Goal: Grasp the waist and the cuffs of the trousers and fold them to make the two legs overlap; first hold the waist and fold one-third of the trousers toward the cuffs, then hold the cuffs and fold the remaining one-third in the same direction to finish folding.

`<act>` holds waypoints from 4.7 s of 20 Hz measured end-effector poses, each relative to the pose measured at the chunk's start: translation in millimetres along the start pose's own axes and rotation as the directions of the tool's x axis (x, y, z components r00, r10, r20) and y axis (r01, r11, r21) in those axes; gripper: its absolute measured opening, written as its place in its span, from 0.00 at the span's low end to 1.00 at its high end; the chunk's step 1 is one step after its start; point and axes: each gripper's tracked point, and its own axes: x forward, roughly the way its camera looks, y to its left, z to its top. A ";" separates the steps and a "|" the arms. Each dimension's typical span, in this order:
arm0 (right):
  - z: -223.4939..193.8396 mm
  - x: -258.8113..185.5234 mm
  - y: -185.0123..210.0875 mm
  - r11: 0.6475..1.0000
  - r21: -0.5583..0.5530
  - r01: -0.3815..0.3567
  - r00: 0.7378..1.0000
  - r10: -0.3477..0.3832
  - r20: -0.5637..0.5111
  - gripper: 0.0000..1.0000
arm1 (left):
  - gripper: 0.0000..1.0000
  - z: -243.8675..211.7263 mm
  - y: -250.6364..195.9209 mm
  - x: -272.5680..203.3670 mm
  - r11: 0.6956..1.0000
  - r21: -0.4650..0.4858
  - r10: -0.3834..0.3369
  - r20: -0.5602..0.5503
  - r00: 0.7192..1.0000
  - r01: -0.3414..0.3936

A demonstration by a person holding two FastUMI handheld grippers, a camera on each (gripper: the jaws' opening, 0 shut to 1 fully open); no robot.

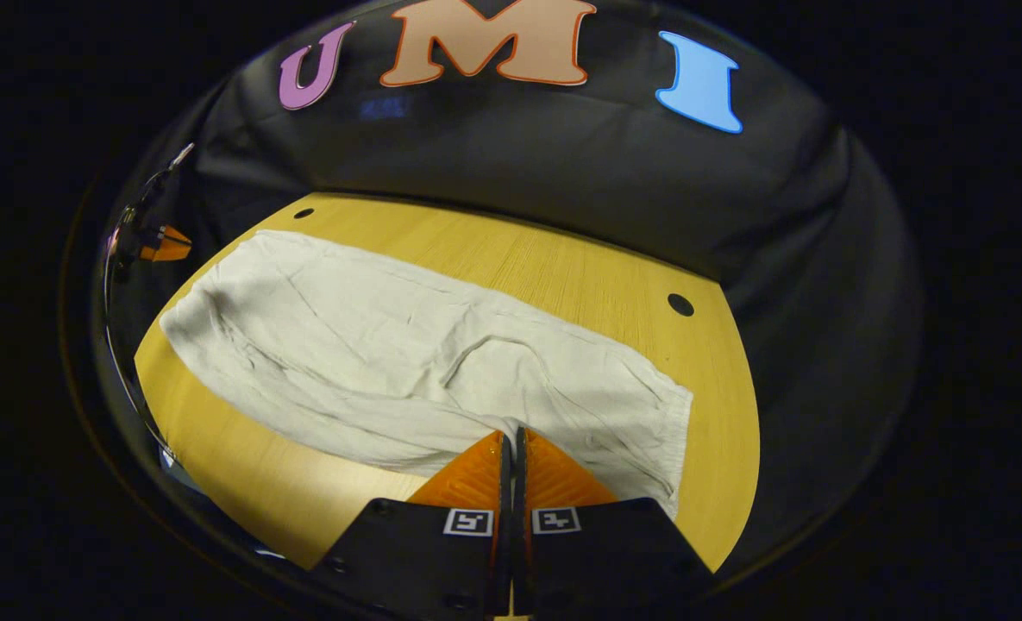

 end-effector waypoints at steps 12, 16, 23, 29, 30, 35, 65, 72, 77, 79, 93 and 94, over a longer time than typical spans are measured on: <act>-6.8 -3.1 9.7 1.000 -0.015 -0.024 0.999 0.024 -0.027 0.02 | 0.12 -29.4 -83.3 48.5 0.958 0.070 -0.277 -0.042 0.960 0.279; -10.2 -5.0 11.7 0.999 -0.032 -0.017 0.999 0.016 -0.037 0.02 | 0.79 -43.2 -81.5 66.4 0.932 0.189 -0.291 -0.114 0.950 0.308; -11.4 -6.1 11.0 1.000 -0.018 0.001 0.999 -0.002 -0.041 0.02 | 0.61 -60.0 -86.8 77.3 0.875 0.270 -0.348 -0.224 0.910 0.401; -13.3 -8.9 15.3 0.999 -0.040 0.009 0.999 -0.010 -0.045 0.02 | 0.00 -54.2 -74.9 68.1 0.871 0.329 -0.314 -0.196 0.929 0.364; -12.5 -9.8 15.2 0.999 -0.034 0.012 0.999 -0.013 -0.042 0.02 | 0.00 -50.6 -71.8 63.8 0.873 0.332 -0.313 -0.181 0.932 0.357; 3.4 -21.9 6.1 0.999 0.018 0.049 0.999 -0.049 0.010 0.02 | 0.00 -17.1 -48.4 35.3 0.912 0.306 -0.258 -0.089 0.962 0.273; 111.6 129.5 -18.4 0.914 0.399 -0.072 0.982 -0.005 0.189 0.97 | 0.78 94.6 -29.7 28.3 0.965 -0.259 0.061 0.326 0.943 0.028; 58.9 22.4 -130.1 0.827 0.557 0.084 0.949 -0.236 0.208 0.92 | 0.80 107.3 -24.4 8.6 0.911 -0.382 0.048 0.466 0.884 0.152; -17.5 -3.0 -175.2 0.746 0.655 0.124 0.954 -0.270 0.126 0.96 | 0.94 114.4 -31.9 4.5 0.856 -0.469 0.042 0.484 0.874 0.218; -47.6 0.4 -179.3 0.731 0.667 0.145 0.961 -0.265 0.081 0.97 | 0.95 118.6 -26.4 1.2 0.857 -0.476 0.059 0.472 0.879 0.198; -96.6 43.8 -165.7 0.752 0.657 0.061 0.994 -0.102 0.025 0.97 | 0.94 94.9 -47.4 -42.7 0.799 -0.587 0.159 0.419 0.894 0.133; -94.8 44.5 -164.6 0.742 0.669 0.045 0.995 -0.090 0.034 0.91 | 0.94 93.7 -49.6 -44.7 0.797 -0.590 0.163 0.416 0.895 0.129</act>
